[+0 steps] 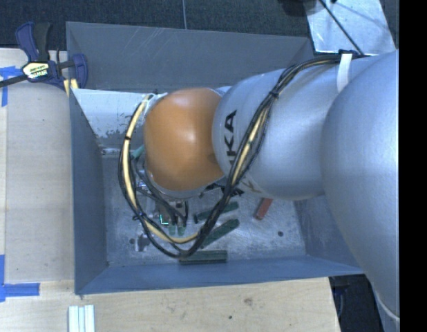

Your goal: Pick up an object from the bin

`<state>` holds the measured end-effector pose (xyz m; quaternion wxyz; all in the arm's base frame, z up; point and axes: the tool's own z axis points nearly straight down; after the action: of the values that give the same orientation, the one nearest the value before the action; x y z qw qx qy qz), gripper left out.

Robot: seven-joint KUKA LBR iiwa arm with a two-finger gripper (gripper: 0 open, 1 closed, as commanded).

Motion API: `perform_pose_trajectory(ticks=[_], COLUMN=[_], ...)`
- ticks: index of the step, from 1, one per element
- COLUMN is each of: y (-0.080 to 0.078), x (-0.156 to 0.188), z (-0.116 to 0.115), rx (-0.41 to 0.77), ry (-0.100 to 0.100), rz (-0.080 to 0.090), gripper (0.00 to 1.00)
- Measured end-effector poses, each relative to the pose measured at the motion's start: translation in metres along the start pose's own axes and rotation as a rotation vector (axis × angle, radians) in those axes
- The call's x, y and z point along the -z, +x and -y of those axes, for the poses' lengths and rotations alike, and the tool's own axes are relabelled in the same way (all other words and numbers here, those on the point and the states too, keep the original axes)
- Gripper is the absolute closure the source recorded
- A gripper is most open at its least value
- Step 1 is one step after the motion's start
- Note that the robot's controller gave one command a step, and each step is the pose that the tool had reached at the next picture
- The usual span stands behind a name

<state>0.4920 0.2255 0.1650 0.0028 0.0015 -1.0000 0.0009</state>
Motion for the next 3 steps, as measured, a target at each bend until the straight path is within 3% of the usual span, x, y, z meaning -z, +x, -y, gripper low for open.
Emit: perform_pose_trajectory(ticks=[1,2,3], y=[-0.002,-0.014,-0.016], x=[0.004,-0.067,-0.075], z=[0.001,0.068,0.087], rx=[-0.003,0.11,0.248], ry=[-0.003,-0.002,0.0], rz=[0.007,0.011,0.005], gripper=[0.0,0.0,0.0])
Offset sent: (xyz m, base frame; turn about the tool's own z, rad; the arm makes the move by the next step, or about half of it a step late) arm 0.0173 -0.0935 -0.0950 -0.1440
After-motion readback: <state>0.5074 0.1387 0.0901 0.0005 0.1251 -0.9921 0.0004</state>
